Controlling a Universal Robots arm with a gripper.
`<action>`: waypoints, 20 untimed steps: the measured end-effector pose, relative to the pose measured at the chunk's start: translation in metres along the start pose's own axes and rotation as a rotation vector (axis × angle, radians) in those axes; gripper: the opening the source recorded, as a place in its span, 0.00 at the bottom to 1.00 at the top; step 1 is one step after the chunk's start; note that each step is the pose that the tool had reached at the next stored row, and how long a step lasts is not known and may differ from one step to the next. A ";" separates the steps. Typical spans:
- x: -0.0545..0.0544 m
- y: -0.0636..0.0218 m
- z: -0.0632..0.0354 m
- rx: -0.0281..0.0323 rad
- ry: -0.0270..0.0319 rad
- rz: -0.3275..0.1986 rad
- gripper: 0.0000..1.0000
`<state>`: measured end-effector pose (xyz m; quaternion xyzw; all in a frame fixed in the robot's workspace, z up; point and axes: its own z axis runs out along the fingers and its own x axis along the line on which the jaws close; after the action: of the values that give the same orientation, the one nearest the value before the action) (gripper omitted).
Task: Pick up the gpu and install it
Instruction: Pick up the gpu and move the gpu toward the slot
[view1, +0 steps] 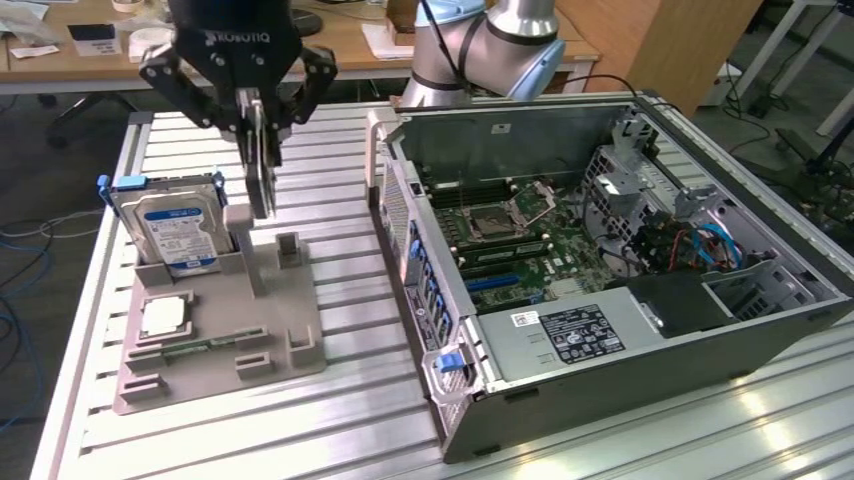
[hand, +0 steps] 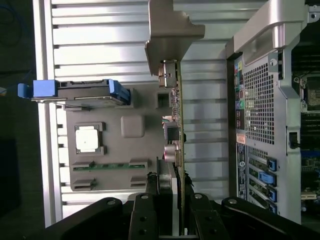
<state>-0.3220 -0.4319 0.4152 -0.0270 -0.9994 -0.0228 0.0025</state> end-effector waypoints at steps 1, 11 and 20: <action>0.000 0.0002 -0.0038 0.0000 -0.0001 0.000 0.28; 0.000 0.0010 -0.0237 -0.0001 -0.0002 0.000 0.28; -0.021 0.0022 -0.0237 -0.0002 -0.0002 0.000 0.28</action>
<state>-0.3011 -0.4320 0.4388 -0.0269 -0.9994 -0.0229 0.0024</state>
